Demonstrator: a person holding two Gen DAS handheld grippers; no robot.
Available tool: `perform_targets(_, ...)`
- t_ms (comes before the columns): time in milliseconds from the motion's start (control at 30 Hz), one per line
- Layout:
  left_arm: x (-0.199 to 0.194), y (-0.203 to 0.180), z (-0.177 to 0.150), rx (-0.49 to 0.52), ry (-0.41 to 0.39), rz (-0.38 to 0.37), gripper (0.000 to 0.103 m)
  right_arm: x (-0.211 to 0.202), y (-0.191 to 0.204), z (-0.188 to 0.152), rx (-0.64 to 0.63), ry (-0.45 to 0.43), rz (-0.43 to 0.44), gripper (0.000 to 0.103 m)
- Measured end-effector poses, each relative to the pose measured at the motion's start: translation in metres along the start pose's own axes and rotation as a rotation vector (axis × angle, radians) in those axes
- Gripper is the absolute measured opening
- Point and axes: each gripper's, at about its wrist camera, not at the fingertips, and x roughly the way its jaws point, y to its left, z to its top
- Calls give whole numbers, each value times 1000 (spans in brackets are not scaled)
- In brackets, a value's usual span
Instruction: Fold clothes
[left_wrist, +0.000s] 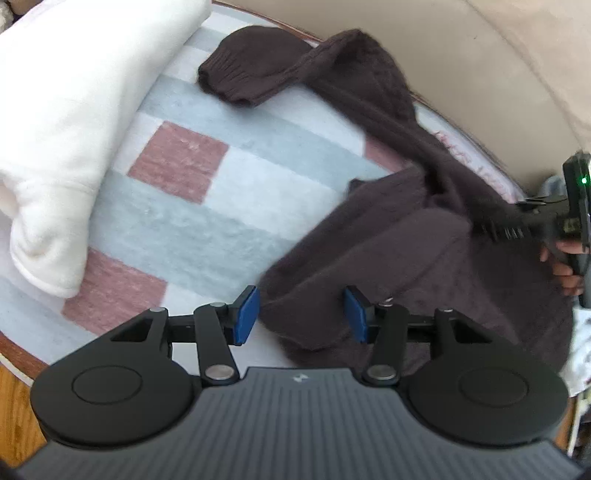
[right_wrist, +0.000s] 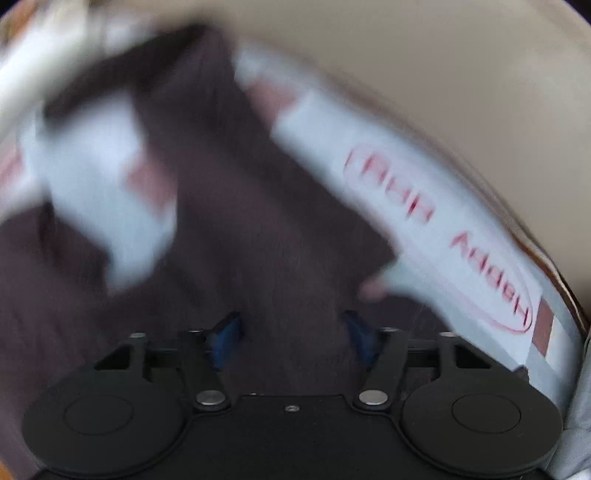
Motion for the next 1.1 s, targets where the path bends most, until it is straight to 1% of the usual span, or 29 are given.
perform_targets(33, 5, -2, -3, -4, 18, 12, 51, 0, 3, -5, -35, -20, -20, 78)
perform_targets(67, 7, -4, -6, -3, 21, 14, 51, -3, 3, -10, -21, -58, -26, 73)
perform_targets(100, 8, -8, -9, 2, 19, 17, 51, -8, 3, -15, 4, -94, -27, 38)
perform_targets(133, 7, -11, -10, 9, 17, 27, 51, -18, 0, -18, 49, -129, -17, 14)
perform_targets(167, 5, -15, -10, 20, 15, 34, 51, -28, -2, -21, 95, -164, -8, 12)
perform_targets(200, 3, -19, -10, 31, 9, 39, 51, -40, -3, -24, 124, -202, -17, 12)
perform_targets(300, -6, -27, -8, 47, -16, 46, 54, -86, -3, -30, 142, -331, -138, 11)
perform_targets(367, -7, -30, -8, 38, -12, 47, 54, -118, -10, -32, 192, -395, -237, 10)
perform_targets(400, -6, -32, -8, 43, 1, 62, 54, -132, -15, -32, 202, -425, -302, 10)
perform_targets(467, -5, -36, -9, 53, 22, 90, 54, -155, -24, -29, 179, -483, -489, 10)
perform_targets(500, -6, -38, -11, 55, 23, 91, 54, -165, -31, -28, 187, -506, -564, 10)
perform_targets(567, -9, -42, -12, 58, 17, 82, 54, -180, -56, -29, 270, -531, -649, 11)
perform_targets(600, -10, -44, -11, 60, 10, 77, 54, -190, -67, -31, 319, -545, -663, 11)
perform_targets(667, -13, -49, -10, 63, -6, 67, 54, -212, -85, -41, 436, -578, -591, 11)
perform_targets(733, -14, -55, -7, 66, -30, 55, 54, -230, -94, -57, 514, -621, -527, 11)
perform_targets(767, -14, -58, -6, 67, -38, 52, 54, -233, -96, -62, 501, -624, -543, 11)
perform_targets(833, -12, -64, -3, 66, -45, 49, 54, -222, -99, -66, 380, -575, -682, 12)
perform_targets(867, -10, -68, -2, 67, -39, 52, 54, -213, -106, -68, 340, -526, -736, 13)
perform_targets(900, -10, -72, -2, 72, -36, 54, 54, -198, -120, -68, 338, -438, -763, 14)
perform_targets(933, -11, -76, -2, 77, -34, 57, 54, -185, -135, -70, 368, -361, -750, 17)
perform_targets(967, -11, -79, -2, 84, -35, 59, 54, -178, -151, -74, 451, -302, -668, 24)
perform_targets(1000, -14, -82, -2, 93, -47, 63, 54, -171, -164, -78, 532, -240, -587, 28)
perform_targets(1033, -15, -83, -2, 99, -59, 69, 55, -169, -170, -82, 599, -207, -525, 30)
perform_targets(1067, -16, -84, -1, 101, -71, 74, 56, -171, -169, -88, 650, -230, -489, 33)
perform_targets(1100, -17, -85, 0, 98, -81, 78, 56, -174, -165, -91, 682, -250, -454, 42)
